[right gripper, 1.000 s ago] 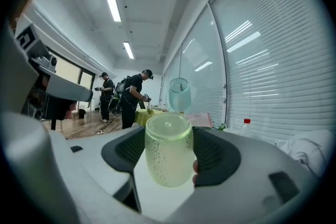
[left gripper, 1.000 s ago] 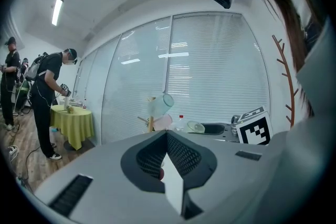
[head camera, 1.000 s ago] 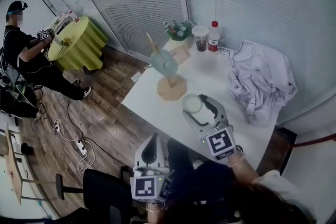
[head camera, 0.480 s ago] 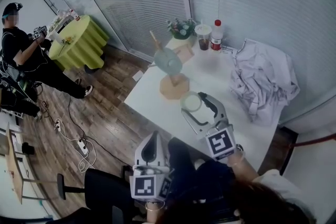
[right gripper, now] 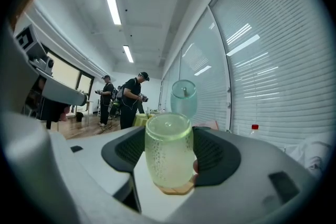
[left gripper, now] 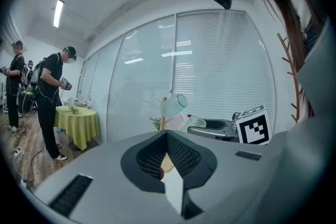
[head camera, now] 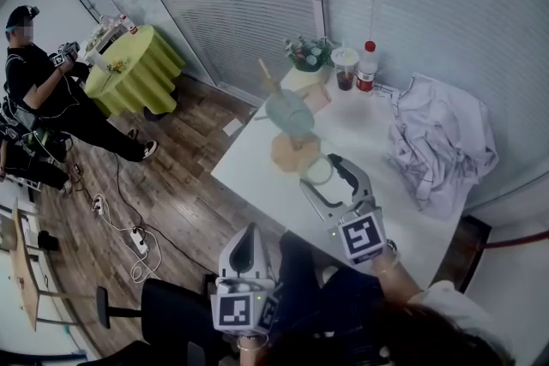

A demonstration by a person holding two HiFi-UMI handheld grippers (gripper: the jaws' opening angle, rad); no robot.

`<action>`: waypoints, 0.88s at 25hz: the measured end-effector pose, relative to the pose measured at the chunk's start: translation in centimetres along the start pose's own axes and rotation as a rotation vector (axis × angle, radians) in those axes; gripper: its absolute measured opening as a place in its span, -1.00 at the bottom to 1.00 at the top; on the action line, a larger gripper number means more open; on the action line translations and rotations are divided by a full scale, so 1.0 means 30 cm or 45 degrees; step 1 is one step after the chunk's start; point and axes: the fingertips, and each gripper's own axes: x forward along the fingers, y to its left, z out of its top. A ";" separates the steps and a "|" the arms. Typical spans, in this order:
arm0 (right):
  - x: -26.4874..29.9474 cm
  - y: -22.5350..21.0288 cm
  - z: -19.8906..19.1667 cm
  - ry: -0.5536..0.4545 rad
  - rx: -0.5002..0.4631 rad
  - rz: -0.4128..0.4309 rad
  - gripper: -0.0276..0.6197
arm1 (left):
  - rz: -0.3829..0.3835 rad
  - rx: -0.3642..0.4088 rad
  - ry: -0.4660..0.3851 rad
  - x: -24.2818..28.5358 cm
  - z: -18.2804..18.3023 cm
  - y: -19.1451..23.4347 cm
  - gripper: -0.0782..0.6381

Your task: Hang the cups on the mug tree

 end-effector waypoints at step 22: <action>0.105 0.000 -0.011 -0.054 0.021 0.053 -0.02 | 0.062 0.023 0.077 0.043 -0.009 0.028 -0.77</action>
